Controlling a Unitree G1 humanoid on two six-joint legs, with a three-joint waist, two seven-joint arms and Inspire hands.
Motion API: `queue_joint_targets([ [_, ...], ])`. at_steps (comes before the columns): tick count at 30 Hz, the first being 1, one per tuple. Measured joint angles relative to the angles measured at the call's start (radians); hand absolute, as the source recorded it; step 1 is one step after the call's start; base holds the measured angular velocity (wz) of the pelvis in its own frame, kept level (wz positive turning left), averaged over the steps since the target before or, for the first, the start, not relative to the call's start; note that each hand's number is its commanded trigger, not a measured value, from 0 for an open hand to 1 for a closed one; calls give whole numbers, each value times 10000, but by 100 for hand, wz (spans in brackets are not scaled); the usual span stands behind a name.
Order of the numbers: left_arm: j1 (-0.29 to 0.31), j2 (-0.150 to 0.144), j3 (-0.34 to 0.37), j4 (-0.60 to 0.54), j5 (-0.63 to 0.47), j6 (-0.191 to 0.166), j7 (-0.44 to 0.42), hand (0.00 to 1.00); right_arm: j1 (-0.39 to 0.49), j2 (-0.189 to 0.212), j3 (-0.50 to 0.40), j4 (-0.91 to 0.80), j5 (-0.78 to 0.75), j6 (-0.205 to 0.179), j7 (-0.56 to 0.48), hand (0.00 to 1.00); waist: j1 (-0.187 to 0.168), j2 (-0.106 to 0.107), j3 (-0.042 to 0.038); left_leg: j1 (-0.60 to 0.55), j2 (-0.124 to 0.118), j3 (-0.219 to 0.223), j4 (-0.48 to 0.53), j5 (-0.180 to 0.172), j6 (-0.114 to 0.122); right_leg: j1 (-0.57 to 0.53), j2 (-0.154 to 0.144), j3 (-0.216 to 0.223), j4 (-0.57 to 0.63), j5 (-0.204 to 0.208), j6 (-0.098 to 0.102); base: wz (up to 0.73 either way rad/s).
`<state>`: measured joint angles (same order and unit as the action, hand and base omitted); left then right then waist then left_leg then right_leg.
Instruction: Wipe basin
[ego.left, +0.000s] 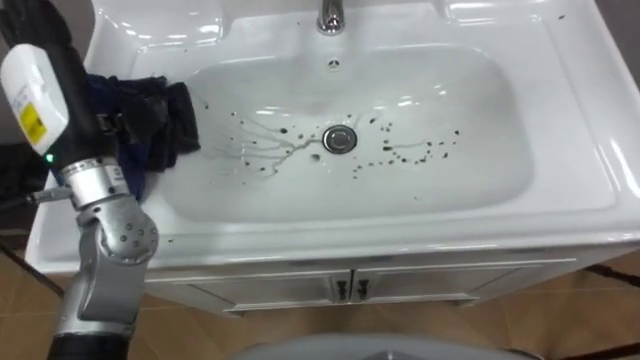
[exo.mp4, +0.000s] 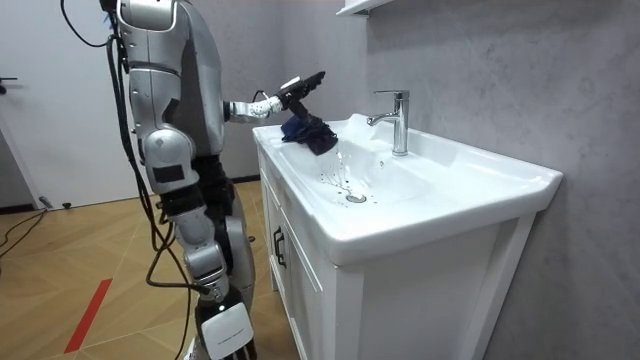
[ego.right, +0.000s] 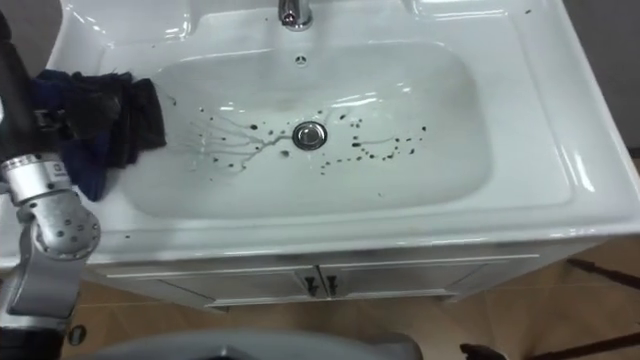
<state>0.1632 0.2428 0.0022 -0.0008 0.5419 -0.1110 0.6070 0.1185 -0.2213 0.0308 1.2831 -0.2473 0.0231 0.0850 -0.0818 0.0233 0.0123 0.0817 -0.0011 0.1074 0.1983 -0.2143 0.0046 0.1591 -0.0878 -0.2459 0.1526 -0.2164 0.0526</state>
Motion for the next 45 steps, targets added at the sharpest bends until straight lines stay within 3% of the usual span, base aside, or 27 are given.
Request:
queue_joint_targets([
  [7, 18, -38, -911, 47, -3, -2, -328, 0, -24, 107, 190, 112, 12, 229, 26, 0, 46, -125, -49, 100, 22, 11, -16, 5, -7, 35, 27, 137, 27, 16, -27, -3],
  [18, 57, -43, -1066, 1666, 109, 18, -326, 0, -111, 123, 274, 77, 32, 437, 20, 0, 89, -45, -179, 216, 47, 77, -108, 21, -31, 61, 73, 271, 14, 28, -50, -3],
  [24, 57, -112, -1059, 2594, 134, 381, -399, 0, -91, 132, 360, 45, 38, 444, 45, 0, 88, -60, -120, 333, 55, 160, -157, 18, -34, 144, 73, 291, -12, 27, -50, -2],
  [36, 53, -111, -750, 2592, 406, 632, -517, 0, -75, 146, 347, -29, 13, 658, 47, 0, 290, 36, -151, 327, 54, 287, -314, 18, -35, -4, 86, 451, -14, 27, -49, -4],
  [45, 31, -110, -310, 2586, 417, 671, -110, 0, -12, 142, 339, -134, 22, 794, 21, 0, 265, 254, -161, 323, 57, 226, -318, 15, -37, -15, 86, 421, 3, 28, -50, 0],
])
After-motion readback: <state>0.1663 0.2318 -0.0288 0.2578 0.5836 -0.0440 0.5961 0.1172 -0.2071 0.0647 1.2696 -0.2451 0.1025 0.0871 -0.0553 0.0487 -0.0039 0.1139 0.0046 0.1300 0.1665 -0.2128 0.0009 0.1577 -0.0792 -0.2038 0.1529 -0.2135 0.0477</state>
